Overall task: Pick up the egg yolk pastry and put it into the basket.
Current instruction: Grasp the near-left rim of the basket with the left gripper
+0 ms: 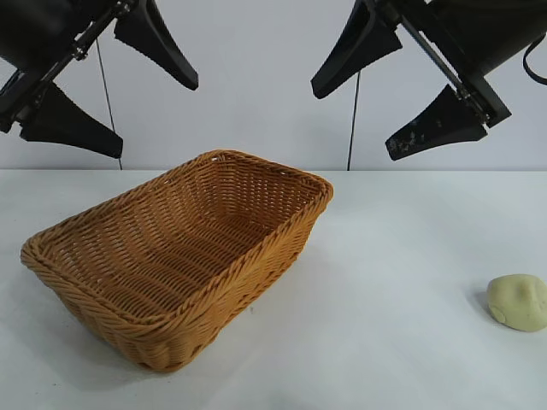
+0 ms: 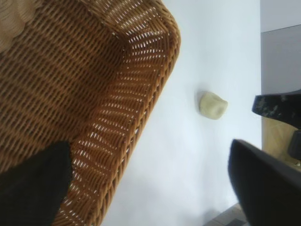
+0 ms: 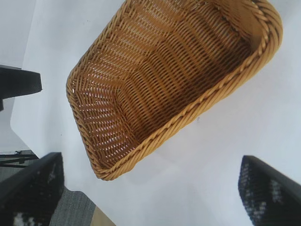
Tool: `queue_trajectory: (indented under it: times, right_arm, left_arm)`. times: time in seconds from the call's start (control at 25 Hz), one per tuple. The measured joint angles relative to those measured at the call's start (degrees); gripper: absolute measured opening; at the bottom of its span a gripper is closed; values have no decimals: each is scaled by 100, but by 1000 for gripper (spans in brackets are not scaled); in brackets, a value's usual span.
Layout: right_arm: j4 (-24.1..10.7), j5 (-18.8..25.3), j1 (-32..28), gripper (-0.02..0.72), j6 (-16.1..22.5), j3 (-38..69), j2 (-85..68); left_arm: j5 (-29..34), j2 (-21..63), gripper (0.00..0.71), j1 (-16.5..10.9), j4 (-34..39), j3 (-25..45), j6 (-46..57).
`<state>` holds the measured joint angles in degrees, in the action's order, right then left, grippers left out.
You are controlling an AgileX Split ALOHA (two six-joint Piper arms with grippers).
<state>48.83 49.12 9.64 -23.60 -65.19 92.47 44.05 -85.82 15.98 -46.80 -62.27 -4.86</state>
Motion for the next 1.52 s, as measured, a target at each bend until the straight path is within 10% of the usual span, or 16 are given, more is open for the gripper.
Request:
queue_trajectory:
  times: [0.72,1.52]
  right_arm:
    - [-7,13,0,695,0,0,0]
    - [-19,3,0,695,0,0,0]
  left_arm:
    - [196,1283,689,768,3644,863,5430]
    - [-942,-661,689,768,3793,1059,7000]
